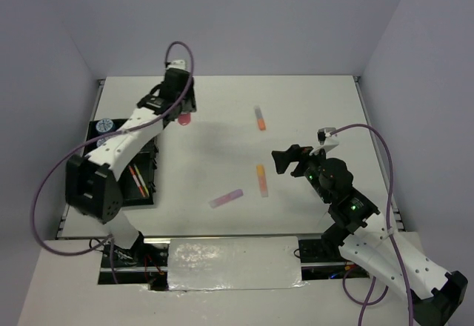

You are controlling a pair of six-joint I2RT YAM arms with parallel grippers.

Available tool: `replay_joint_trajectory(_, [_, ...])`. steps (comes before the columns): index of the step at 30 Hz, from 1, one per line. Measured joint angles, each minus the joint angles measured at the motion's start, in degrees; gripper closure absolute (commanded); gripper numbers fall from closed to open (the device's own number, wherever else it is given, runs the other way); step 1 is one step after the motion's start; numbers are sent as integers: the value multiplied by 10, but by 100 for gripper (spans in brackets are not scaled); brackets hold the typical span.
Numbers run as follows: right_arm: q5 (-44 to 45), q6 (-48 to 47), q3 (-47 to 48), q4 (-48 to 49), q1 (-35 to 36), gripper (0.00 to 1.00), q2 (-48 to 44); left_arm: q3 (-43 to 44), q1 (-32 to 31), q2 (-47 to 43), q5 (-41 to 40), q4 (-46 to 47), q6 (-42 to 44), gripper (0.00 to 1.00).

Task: Sort the stationery into containers
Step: Pick up the stationery from the center of the board, then place the stationery in the storage box.

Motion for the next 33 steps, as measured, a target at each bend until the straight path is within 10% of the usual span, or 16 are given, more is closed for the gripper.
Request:
replay_joint_trajectory(18, [-32, -3, -8, 15, -4, 0, 1, -264, 228, -355, -95, -120, -110, 100])
replay_joint_trajectory(33, [-58, -11, -8, 21, -4, 0, 13, -342, 298, -438, -97, -168, -45, 100])
